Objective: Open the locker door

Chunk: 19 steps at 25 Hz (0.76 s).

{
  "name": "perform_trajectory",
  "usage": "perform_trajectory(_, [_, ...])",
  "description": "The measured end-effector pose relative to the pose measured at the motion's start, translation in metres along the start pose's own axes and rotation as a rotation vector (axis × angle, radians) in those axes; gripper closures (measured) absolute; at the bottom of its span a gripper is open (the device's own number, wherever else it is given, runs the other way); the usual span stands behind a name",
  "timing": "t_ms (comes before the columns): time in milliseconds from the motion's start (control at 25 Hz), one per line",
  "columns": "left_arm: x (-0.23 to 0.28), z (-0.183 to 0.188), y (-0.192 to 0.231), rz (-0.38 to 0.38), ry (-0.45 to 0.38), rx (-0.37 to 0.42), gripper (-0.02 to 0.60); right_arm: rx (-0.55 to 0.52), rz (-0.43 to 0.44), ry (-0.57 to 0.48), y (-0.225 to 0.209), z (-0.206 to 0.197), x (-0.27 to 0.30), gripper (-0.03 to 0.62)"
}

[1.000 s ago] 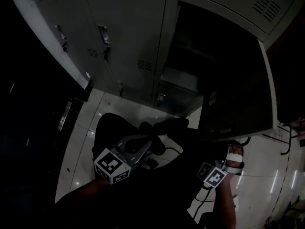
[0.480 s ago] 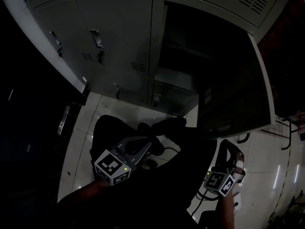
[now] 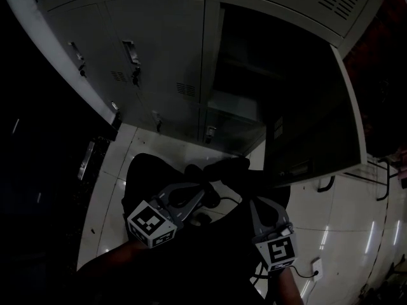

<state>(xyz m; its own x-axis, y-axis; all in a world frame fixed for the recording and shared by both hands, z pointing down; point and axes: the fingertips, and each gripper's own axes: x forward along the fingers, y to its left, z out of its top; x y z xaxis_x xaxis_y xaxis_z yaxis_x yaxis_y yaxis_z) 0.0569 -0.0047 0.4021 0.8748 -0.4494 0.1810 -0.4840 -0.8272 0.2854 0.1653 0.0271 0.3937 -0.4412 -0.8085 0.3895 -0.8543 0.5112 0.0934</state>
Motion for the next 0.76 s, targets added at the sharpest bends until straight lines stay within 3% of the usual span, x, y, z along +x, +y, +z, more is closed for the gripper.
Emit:
perform_trajectory(280, [-0.002, 0.001, 0.003, 0.004, -0.004, -0.002, 0.57, 0.064, 0.026, -0.006, 0.007, -0.004, 0.013, 0.592])
perform_trajectory(760, [-0.002, -0.003, 0.002, 0.0, 0.005, -0.015, 0.569, 0.072, 0.029, -0.025, 0.007, 0.0, 0.018, 0.592])
